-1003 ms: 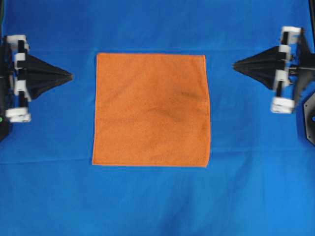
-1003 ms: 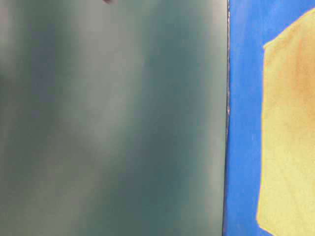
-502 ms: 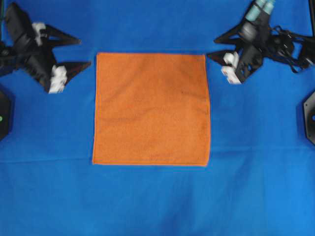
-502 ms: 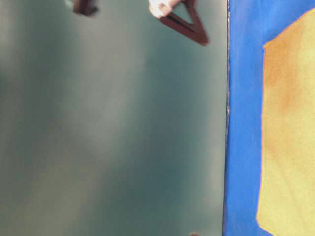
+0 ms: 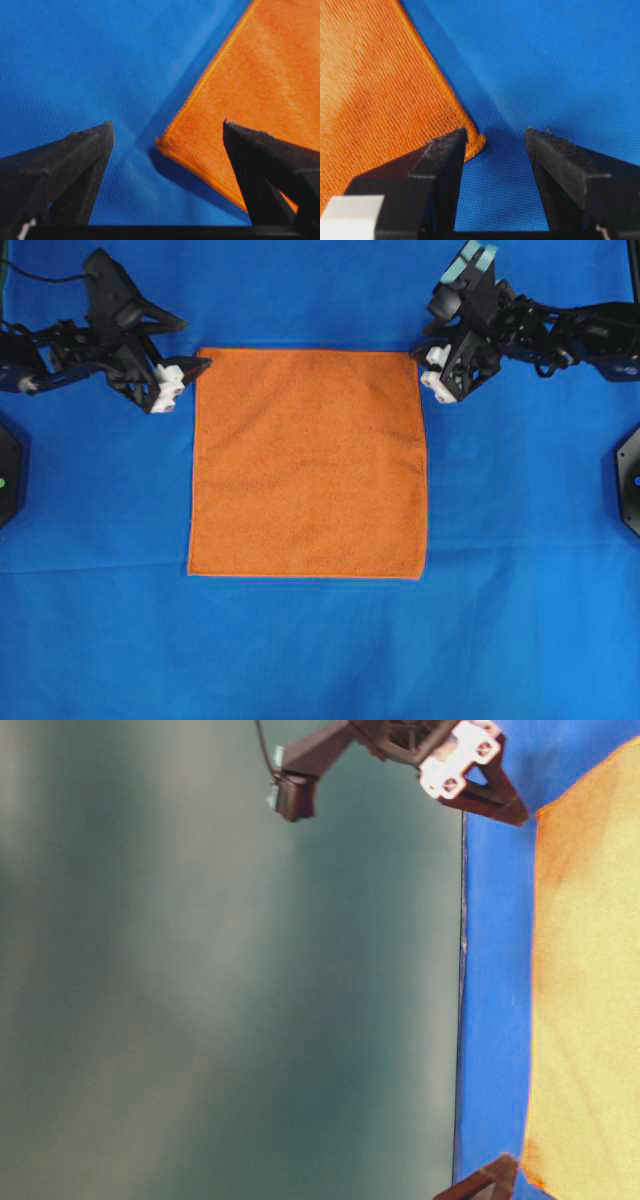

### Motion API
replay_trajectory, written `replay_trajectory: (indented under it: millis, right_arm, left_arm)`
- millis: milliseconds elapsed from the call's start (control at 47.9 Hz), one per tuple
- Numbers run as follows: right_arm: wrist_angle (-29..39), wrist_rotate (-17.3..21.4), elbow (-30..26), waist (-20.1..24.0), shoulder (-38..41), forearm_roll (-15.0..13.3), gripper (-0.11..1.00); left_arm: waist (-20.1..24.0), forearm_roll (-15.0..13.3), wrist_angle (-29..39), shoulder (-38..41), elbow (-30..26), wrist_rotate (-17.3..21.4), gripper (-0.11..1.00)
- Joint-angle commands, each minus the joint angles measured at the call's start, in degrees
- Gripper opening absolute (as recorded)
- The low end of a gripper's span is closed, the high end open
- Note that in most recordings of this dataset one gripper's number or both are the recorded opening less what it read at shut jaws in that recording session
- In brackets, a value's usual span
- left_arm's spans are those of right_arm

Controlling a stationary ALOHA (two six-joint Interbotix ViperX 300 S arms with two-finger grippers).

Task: Fold the orange towel.
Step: 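Move both grippers to the towel's top corners, then grasp the top left and right corners with both grippers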

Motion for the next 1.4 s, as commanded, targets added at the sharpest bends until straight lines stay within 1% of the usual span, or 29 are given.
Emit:
replay_trajectory:
  millis: [0,104,230,313,355,397,522,543,585,648,669,878,1149,1254,1379]
  right_arm:
    - [-0.62,-0.09,-1.32,0.18,0.44,0.18,0.56]
    - [-0.62,0.00,-1.58,0.79,1.41,0.18,0.56]
    - [-0.53,0.09,-1.85,1.05,1.93,0.26,0.55]
    - [-0.35,0.09,-1.85,1.14,2.02,0.35,0.52]
    - [-0.26,0.09,-1.85,1.23,2.02,0.26,0.47]
    - [-0.26,0.09,-1.85,1.23,2.02,0.35,0.39]
    - [-0.18,0.26,-1.76,1.58,1.93,0.35,0.05]
    - [-0.18,0.26,-1.76,1.67,1.93,0.35,0.02]
    - [-0.18,0.35,-1.85,1.67,1.93,0.35,0.01]
    - [-0.35,0.44,-1.85,1.76,1.85,0.35,0.01]
    - [-0.44,0.53,-1.85,1.85,1.93,0.44,0.01]
    - [-0.18,0.53,-1.67,2.02,0.53,1.41,0.01]
    - [1.76,0.53,-0.53,2.02,-5.80,1.41,0.01]
    - [2.81,0.44,-0.26,2.02,-7.29,1.41,0.01]
    - [3.08,0.44,-0.26,2.02,-7.56,1.41,0.01]
  left_arm:
    - [0.26,0.18,-0.62,2.37,-1.93,0.00,0.92]
    - [0.35,0.09,-0.62,4.92,-2.72,0.09,0.91]
    - [0.35,0.18,-0.53,5.89,-2.81,0.09,0.89]
    - [0.35,0.18,0.09,5.98,-2.64,0.09,0.83]
    - [0.35,0.18,0.44,5.89,-2.46,0.26,0.75]
    - [0.35,0.26,0.97,5.89,-2.37,0.35,0.62]
    - [-0.35,0.97,1.93,5.89,-2.11,1.14,0.27]
    - [-0.53,0.97,2.02,5.80,-2.20,1.41,0.22]
    - [-0.97,0.97,2.29,5.89,-2.37,2.20,0.13]
    - [-1.32,0.97,2.72,5.80,-2.46,3.08,0.02]
    - [-1.32,0.97,2.90,5.80,-2.46,3.25,0.01]
    - [-1.23,0.97,4.13,4.39,-2.90,4.66,0.01]
    - [-1.23,0.97,9.49,-4.48,-3.60,8.09,0.01]
    - [-1.32,0.97,11.34,-7.21,-3.43,8.35,0.01]
    - [-1.32,0.97,11.95,-8.61,-2.99,8.44,0.01]
